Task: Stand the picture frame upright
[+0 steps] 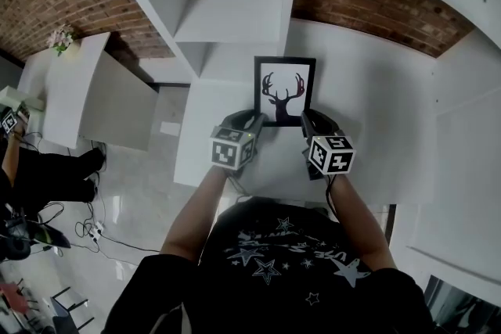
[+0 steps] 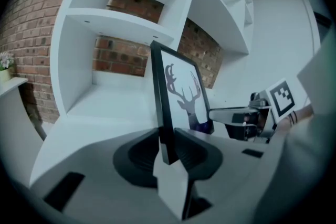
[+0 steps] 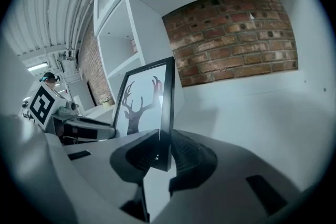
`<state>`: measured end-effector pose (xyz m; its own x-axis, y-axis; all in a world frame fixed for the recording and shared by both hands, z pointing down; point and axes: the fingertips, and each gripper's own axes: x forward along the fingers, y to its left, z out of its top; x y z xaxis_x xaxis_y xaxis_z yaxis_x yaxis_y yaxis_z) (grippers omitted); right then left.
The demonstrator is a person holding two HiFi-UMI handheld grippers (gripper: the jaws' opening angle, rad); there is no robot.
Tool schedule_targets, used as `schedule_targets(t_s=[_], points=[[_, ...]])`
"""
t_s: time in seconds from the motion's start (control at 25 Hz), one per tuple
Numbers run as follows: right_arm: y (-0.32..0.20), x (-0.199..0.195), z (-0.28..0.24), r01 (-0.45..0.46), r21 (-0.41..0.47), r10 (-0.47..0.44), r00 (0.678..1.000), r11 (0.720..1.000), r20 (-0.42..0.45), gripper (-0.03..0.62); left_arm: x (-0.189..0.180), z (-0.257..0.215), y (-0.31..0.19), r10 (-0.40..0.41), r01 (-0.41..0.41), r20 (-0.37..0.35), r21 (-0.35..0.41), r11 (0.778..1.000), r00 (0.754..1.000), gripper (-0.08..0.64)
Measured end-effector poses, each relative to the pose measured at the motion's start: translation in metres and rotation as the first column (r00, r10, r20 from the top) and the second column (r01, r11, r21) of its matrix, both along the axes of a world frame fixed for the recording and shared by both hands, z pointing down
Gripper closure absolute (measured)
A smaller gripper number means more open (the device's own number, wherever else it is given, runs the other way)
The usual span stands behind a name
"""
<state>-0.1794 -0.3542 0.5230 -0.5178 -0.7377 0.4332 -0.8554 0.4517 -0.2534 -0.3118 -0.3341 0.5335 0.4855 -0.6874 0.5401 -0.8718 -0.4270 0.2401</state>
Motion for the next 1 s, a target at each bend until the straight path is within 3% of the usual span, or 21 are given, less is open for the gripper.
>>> schedule_targets(t_s=[0.48,1.0], points=[[-0.035,-0.009,0.02,-0.021,-0.014,0.019,0.995,1.0,-0.099,0.522,-0.009,0.02,-0.045,0.059,-0.064,0.106,0.039,0.997,0.993,0.468],[-0.06,-0.014,0.033,-0.027,-0.003,0.026,0.988,1.0,-0.154,0.522,-0.014,0.037,-0.072,0.026,-0.039,0.154,0.081,0.996,0.988,0.468]])
